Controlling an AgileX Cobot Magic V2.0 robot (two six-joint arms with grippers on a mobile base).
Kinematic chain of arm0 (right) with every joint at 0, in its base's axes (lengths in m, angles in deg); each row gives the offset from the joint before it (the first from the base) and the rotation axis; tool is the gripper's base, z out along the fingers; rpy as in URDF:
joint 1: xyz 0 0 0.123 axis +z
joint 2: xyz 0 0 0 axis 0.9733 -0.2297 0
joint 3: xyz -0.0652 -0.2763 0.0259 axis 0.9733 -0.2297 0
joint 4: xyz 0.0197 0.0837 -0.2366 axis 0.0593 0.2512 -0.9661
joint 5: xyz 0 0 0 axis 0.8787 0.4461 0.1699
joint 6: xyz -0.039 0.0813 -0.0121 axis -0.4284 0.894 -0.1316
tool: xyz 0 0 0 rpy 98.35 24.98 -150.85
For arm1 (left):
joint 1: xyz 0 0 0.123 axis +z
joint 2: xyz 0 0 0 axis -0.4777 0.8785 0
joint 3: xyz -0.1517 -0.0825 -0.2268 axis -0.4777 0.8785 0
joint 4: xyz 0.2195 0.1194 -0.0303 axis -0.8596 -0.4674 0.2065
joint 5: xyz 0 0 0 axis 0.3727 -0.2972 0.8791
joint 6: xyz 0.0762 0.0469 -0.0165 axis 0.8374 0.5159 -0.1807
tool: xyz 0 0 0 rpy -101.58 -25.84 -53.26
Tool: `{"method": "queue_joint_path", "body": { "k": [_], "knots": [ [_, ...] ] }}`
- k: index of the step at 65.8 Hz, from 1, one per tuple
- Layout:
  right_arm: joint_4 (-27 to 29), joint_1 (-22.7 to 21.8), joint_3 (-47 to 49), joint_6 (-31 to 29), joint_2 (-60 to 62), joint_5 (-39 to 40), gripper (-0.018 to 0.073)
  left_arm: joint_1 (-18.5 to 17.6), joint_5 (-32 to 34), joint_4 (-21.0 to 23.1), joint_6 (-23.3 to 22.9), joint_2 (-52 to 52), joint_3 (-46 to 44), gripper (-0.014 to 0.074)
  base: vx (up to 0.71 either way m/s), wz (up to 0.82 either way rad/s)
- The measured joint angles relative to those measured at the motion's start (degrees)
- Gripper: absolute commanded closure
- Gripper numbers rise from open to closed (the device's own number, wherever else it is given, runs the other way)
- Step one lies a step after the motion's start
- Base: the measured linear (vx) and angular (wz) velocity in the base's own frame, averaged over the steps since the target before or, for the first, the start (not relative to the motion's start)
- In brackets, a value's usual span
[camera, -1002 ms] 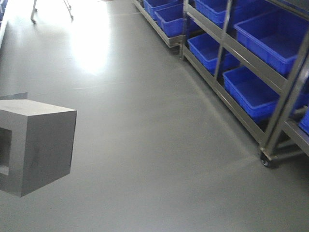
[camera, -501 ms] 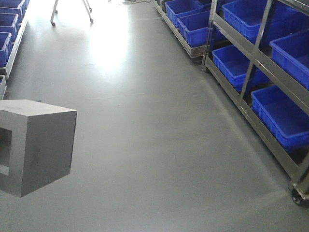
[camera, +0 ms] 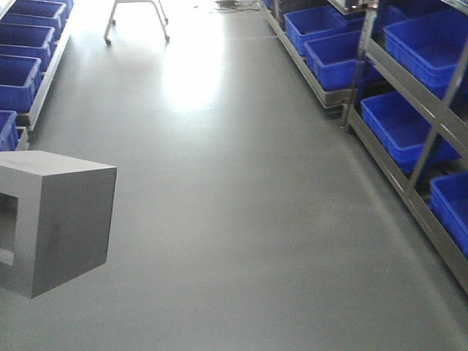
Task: Sort gray base to blue bin
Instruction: 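Drive down the aisle between shelves of blue bins holding the block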
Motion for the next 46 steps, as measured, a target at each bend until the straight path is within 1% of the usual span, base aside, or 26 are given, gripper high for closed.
{"method": "queue_joint_path", "body": {
  "k": [22,46],
  "knots": [
    [0.0,0.0,0.0,0.0,0.0,0.0,0.0564,0.0,0.0,0.0,0.0,0.0,0.0,0.0603,0.42,0.26],
    [0.0,0.0,0.0,0.0,0.0,0.0,0.0564,0.0,-0.05,0.0,0.0,0.0,0.0,0.0603,0.41,0.1]
  ]
}}
